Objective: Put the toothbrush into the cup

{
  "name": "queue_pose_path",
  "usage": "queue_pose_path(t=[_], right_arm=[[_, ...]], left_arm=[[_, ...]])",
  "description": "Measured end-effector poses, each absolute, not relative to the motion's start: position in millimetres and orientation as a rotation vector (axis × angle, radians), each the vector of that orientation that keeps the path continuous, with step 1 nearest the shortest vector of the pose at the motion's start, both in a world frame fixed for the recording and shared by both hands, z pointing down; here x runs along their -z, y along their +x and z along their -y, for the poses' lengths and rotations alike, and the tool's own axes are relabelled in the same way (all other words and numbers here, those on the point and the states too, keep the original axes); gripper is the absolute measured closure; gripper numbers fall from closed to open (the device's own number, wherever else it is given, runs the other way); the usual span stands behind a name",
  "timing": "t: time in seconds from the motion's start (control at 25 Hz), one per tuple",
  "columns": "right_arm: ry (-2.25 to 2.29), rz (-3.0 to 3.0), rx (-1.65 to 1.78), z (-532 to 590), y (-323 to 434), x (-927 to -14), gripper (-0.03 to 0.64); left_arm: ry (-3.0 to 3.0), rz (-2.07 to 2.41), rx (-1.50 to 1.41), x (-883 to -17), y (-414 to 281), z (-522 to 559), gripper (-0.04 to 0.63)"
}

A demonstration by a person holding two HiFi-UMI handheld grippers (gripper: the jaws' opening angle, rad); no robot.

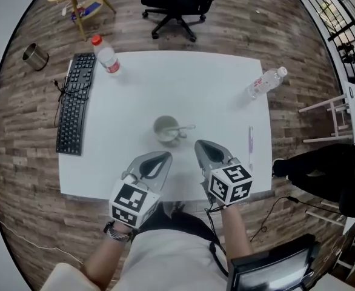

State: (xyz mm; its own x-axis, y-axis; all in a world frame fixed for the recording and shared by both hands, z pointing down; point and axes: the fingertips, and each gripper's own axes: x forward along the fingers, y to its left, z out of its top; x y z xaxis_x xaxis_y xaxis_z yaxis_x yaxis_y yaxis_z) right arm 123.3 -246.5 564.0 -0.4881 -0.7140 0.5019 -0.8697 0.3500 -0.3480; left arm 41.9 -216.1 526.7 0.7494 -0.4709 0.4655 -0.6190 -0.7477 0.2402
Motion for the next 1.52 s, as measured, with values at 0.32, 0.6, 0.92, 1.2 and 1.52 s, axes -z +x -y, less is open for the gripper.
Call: queue_pose_path(t=[0.32,0.6,0.92,1.2,1.52], right_arm=[[1.442,2.382,-0.815,238.9,123.9,-544.1,0.614],[1.458,2.422,-0.739,232.3,117.9,-520.5,0.614],[1.492,2.468,-0.689,217.0,121.5,-494.1,0.614],[1.503,2.529,-0.634,210.9,126.0,-463.0,0.614],[1.487,2.612,-0.524,202.1,125.6,-426.4,0.614]], left_arm=[[2.594,0.847,-0.53,-517.7,40.2,212.7,0.588],[2.623,0.866,-0.53,-506.6,36.8,200.9,0.587],[2.648,0.93,-0.49,-485.2,35.1,196.7,0.588],[2.703,1.048,-0.415,-443.1,26.5,212.9,0.588],[2.754,1.153,-0.339,-402.9,31.5,207.5,0.588]])
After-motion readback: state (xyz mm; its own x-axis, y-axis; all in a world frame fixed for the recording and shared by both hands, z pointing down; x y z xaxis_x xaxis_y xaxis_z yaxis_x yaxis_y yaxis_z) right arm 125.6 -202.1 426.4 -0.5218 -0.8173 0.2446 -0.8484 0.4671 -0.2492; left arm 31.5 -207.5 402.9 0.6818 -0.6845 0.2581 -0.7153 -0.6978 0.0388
